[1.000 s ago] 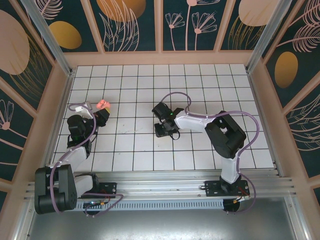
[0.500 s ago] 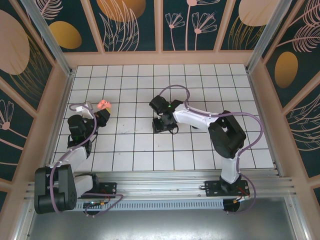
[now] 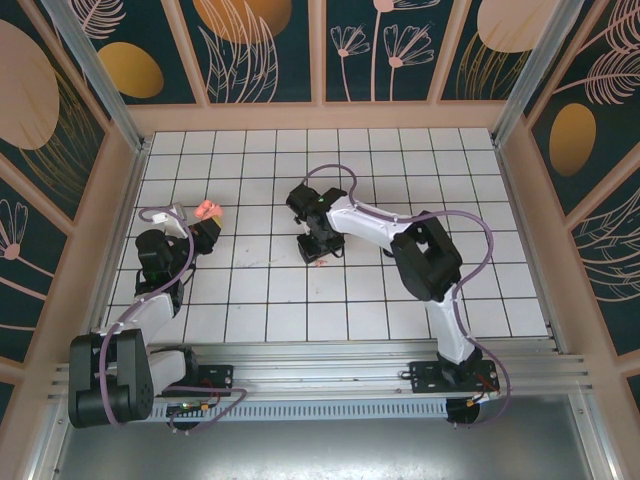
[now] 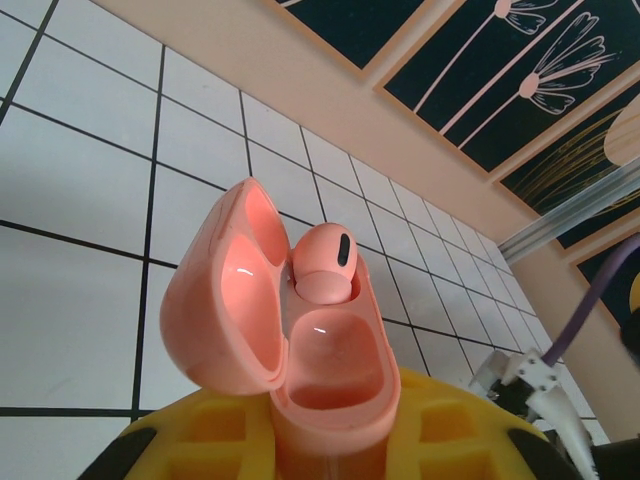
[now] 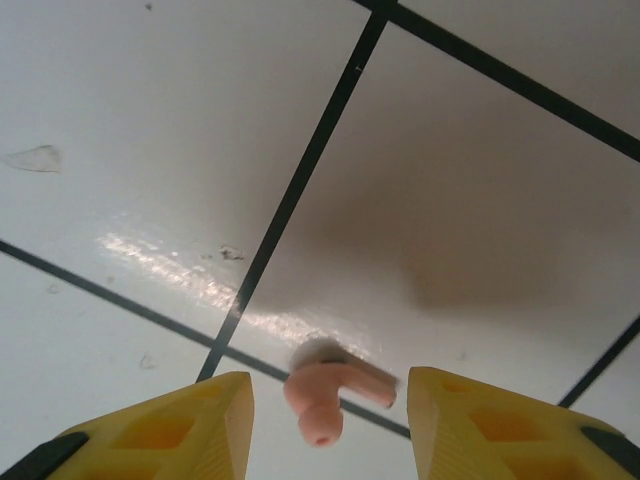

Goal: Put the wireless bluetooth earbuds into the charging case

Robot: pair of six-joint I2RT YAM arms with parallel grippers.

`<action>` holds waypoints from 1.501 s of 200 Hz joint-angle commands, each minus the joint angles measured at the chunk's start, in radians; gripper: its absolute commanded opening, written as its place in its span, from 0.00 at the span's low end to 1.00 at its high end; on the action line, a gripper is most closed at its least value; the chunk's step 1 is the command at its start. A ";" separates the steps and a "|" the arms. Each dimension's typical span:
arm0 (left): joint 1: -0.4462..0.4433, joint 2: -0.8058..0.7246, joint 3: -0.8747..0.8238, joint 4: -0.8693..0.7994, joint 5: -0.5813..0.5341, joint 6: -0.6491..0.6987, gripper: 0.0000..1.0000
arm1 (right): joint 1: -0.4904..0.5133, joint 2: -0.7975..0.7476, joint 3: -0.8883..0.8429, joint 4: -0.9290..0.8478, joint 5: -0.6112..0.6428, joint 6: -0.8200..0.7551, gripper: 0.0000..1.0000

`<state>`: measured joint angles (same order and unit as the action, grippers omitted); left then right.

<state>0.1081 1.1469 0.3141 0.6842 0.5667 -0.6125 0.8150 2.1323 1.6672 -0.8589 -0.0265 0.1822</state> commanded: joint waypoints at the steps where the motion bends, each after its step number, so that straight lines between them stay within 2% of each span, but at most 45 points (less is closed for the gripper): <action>1: -0.007 -0.018 0.025 -0.003 -0.002 0.028 0.10 | -0.009 0.033 0.037 -0.049 -0.001 -0.048 0.45; 36: -0.007 -0.019 0.026 -0.006 -0.002 0.028 0.10 | -0.018 0.043 0.009 -0.039 -0.024 -0.048 0.45; 89: -0.007 -0.016 0.026 -0.005 -0.003 0.028 0.10 | -0.009 -0.012 -0.061 -0.039 -0.126 -0.017 0.44; 127: -0.008 -0.021 0.026 -0.007 -0.002 0.026 0.10 | 0.004 -0.050 -0.078 -0.040 -0.151 0.011 0.44; 192: -0.011 -0.021 0.025 0.005 0.002 0.022 0.10 | -0.005 -0.095 -0.032 -0.067 -0.093 0.055 0.45; 300: -0.016 -0.018 0.029 -0.002 -0.001 0.030 0.10 | -0.021 0.034 0.065 -0.109 -0.088 -0.017 0.43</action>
<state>0.0971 1.1366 0.3141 0.6754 0.5640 -0.6056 0.7982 2.1311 1.7012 -0.9211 -0.1242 0.1925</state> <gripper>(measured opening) 0.178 0.434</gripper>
